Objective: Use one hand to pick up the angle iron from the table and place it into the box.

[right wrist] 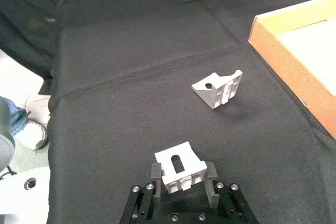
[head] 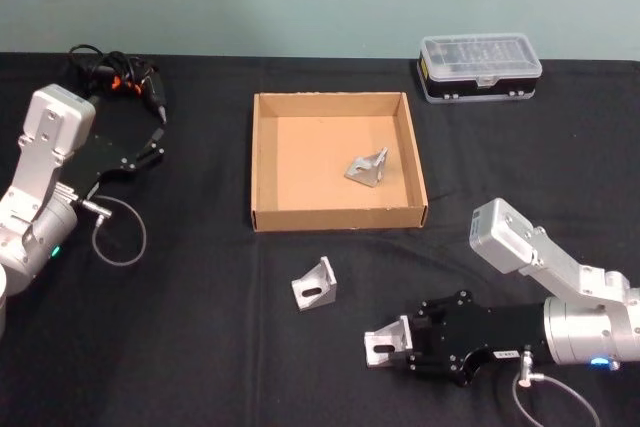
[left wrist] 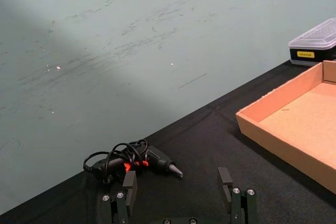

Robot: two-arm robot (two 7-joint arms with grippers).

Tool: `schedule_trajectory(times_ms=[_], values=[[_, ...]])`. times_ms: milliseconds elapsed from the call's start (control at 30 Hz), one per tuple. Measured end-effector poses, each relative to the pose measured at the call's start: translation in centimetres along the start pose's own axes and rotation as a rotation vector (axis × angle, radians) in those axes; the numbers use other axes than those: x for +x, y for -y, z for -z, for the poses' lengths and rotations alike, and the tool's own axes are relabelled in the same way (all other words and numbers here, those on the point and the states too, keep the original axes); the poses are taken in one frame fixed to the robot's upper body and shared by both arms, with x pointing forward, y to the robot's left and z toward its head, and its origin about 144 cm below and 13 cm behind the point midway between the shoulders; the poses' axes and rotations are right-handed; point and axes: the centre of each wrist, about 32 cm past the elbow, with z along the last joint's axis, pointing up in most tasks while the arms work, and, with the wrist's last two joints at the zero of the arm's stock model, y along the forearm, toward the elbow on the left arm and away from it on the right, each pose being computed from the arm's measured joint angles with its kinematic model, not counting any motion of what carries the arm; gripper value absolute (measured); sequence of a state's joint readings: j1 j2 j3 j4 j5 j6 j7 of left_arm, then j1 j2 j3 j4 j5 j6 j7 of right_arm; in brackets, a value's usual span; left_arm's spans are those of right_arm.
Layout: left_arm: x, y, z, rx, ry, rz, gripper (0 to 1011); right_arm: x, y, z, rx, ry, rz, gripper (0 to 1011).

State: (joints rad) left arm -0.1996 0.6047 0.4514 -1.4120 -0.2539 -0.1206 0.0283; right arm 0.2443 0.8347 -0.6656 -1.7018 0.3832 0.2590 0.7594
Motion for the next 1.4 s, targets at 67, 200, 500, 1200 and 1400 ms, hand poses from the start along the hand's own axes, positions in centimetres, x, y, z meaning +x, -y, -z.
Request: schedule_trajectory(times_ms=[67,200,500,1200,1400], values=[[0.0,0.0,0.0,0.0,0.0,0.0,1000,0.0,0.0,0.0,0.002,-0.003,0.001,482],[0.0,0.0,0.0,0.0,0.0,0.0,1000,0.1,-0.1,0.0,0.005,-0.007,0.001,482],[0.0,0.0,0.0,0.0,0.0,0.0,1000,0.3,-0.1,-0.3,0.026,-0.012,0.0,482],[0.0,0.0,0.0,0.0,0.0,0.0,1000,5.5,1.0,-5.3,0.214,0.1,0.285,482],[0.0,0.0,0.0,0.0,0.0,0.0,1000,7.2,-0.9,-5.4,0.221,0.098,0.328,482]])
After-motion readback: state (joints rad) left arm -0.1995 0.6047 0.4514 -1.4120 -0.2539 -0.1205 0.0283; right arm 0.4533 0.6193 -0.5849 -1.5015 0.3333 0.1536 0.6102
